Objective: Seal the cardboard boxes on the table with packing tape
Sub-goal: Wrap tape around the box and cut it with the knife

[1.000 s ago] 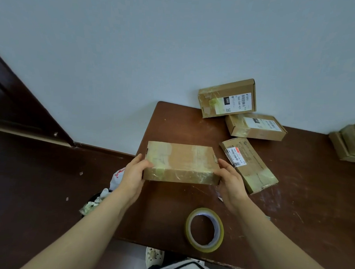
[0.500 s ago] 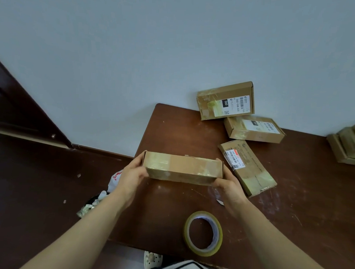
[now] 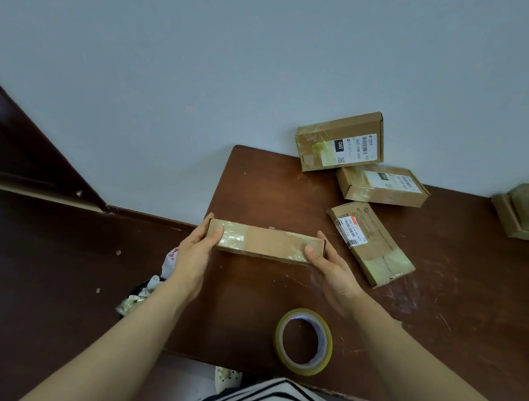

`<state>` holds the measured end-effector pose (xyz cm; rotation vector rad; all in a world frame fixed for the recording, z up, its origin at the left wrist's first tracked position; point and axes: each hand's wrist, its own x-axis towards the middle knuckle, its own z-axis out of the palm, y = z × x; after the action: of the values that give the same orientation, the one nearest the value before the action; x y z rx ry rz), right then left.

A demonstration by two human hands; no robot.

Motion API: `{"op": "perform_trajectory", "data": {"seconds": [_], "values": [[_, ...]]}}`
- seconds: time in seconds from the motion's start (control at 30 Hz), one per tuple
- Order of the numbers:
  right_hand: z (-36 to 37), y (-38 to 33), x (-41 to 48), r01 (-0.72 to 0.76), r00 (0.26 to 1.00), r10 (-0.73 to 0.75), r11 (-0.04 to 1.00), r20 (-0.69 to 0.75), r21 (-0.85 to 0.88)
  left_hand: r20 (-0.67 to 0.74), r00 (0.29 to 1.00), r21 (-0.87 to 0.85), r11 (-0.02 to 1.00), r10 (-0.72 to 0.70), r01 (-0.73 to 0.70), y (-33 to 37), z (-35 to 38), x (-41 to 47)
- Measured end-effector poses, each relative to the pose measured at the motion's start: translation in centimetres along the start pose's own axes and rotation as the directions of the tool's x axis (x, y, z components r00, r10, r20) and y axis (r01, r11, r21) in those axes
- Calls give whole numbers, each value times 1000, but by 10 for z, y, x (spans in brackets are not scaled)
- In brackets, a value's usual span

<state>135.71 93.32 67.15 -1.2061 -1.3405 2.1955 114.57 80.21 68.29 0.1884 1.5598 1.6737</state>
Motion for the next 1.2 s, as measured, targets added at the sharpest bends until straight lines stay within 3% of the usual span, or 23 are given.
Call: {"op": "perform_trajectory", "data": {"seconds": [0.3, 0.4, 0.47, 0.63, 0.77, 1.03, 1.2], "values": [[-8, 6, 1, 75, 997, -76, 997, 28, 28, -52, 996, -119, 991, -70, 63, 4, -6, 6], [-10, 4, 2, 74, 997, -78, 991, 25, 114, -135, 986, -121, 989, -100, 84, -2, -11, 12], [-9, 2, 5, 64, 998, -66, 984, 6, 167, -110, 985, -141, 983, -136, 120, -6, -16, 14], [0, 2, 6, 55, 996, -47, 993, -77, 107, 24, 980, -111, 974, -197, 198, -11, -19, 14], [-2, 5, 10, 2, 993, 9, 995, -119, 95, 22, 984, 2, 984, -177, 177, -11, -15, 11], [-8, 8, 12, -15, 970, 39, 995, -239, 99, 1, 986, 73, 983, -167, 166, -11, -11, 16], [-1, 6, 2, -216, 976, 214, 976, -48, -31, -61, 977, 154, 966, -203, 210, 9, -8, 41]]}}
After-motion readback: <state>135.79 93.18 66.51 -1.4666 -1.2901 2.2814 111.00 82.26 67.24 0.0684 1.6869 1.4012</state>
